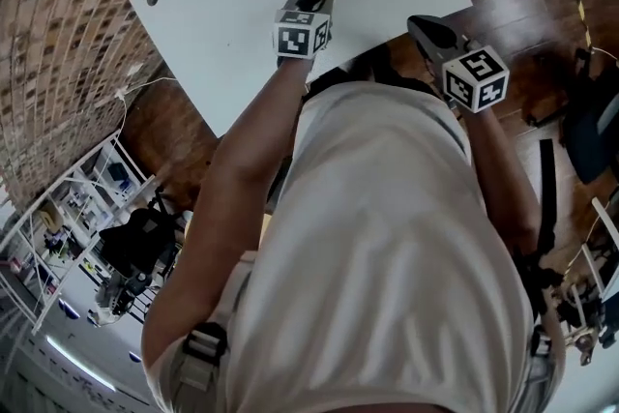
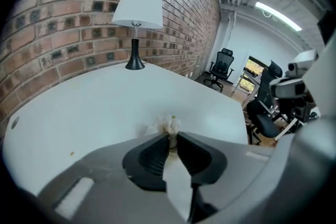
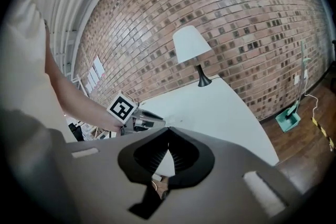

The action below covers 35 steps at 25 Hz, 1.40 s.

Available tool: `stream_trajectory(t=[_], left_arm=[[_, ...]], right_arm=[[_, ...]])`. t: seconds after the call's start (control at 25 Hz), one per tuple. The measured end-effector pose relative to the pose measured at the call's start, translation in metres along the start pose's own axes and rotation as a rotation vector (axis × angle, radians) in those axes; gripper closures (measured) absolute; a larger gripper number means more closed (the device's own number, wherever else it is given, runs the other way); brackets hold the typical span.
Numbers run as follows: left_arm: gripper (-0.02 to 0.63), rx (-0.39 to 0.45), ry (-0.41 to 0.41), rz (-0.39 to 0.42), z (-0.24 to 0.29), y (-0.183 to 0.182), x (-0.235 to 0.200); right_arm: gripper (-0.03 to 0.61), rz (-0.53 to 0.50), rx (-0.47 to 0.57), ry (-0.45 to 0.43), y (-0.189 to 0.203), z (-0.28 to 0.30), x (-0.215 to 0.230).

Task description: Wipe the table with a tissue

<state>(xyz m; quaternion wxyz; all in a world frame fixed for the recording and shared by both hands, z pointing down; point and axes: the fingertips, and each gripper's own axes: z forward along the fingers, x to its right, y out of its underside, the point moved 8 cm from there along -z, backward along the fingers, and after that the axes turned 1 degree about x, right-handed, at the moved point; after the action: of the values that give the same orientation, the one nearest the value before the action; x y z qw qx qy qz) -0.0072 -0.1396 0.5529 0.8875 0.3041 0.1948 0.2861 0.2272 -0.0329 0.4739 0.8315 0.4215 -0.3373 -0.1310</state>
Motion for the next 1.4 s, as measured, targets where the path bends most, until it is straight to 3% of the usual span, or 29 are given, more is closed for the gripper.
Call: stream_trajectory(t=[0.12, 0.24, 0.44, 0.76, 1.08, 1.4], left_arm=[[0.557, 0.007, -0.046, -0.009, 0.011, -0.015, -0.007], [0.555, -0.01, -0.059, 0.042, 0.026, -0.029, -0.002], [0.555, -0.027, -0.157, 0.1, 0.037, -0.042, -0.008], [0.558, -0.027, -0.183, 0.14, 0.041, -0.039, -0.003], [0.558, -0.052, -0.043, 0.24, 0.046, -0.029, 0.043], [0.558, -0.117, 0.226, 0.349, 0.039, -0.002, 0.097]], right_arm=[[0.571, 0.014, 0.009, 0.028, 0.006, -0.016, 0.008], [0.571, 0.048, 0.025, 0.075, 0.015, -0.034, 0.014], [0.571, 0.073, 0.045, 0.113, 0.021, -0.048, 0.021], [0.571, 0.076, 0.056, 0.126, 0.02, -0.052, 0.023], [0.571, 0.054, 0.055, 0.09, 0.014, -0.039, 0.023], [0.571, 0.015, 0.028, 0.033, 0.004, -0.02, 0.014]])
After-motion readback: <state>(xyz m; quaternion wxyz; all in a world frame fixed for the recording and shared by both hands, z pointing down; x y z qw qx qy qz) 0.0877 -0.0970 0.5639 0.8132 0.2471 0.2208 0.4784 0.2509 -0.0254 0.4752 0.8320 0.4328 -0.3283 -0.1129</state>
